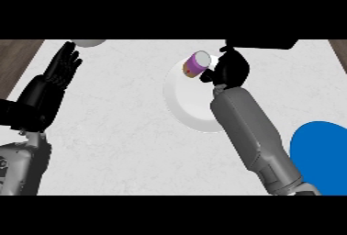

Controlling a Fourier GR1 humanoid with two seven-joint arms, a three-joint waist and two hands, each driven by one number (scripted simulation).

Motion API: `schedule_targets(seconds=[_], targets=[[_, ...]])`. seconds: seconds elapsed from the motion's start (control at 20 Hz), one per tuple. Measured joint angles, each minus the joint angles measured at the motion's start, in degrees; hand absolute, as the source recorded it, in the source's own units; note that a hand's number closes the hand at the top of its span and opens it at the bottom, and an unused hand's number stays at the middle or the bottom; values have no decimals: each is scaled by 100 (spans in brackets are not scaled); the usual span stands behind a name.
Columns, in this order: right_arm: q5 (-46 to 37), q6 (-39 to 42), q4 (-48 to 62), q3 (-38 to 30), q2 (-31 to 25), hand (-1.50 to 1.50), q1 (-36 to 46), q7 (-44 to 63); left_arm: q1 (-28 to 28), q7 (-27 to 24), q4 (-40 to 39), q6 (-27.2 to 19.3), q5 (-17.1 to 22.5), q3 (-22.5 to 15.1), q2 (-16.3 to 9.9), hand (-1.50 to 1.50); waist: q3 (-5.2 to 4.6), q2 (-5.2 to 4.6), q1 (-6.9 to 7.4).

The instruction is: Pick the can from the plate and place it in the plate

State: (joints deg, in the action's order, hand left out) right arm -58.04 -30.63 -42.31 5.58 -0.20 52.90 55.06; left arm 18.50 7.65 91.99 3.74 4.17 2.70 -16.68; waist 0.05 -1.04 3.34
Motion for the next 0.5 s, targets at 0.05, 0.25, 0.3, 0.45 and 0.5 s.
schedule_targets(seconds=[0.05,0.25,0.3,0.45,0.5], targets=[[119,-153,191,-109,2,-150,65,-118,-53,-65,-2,-3,-30,-28,30,0,0,-8,12],[687,-714,744,-418,6,-150,278,-797,-101,-102,34,5,-64,-69,75,0,4,-25,53],[837,-854,842,-442,5,-150,344,-921,-102,-101,46,-23,-103,-115,119,0,5,-26,68],[1100,-1427,1018,-522,3,-150,422,-1387,13,-88,-37,5,-82,-65,91,0,5,-38,79],[1151,-1613,1074,-563,1,-150,471,-1511,20,-106,-66,15,-79,-56,91,0,5,-43,87]])
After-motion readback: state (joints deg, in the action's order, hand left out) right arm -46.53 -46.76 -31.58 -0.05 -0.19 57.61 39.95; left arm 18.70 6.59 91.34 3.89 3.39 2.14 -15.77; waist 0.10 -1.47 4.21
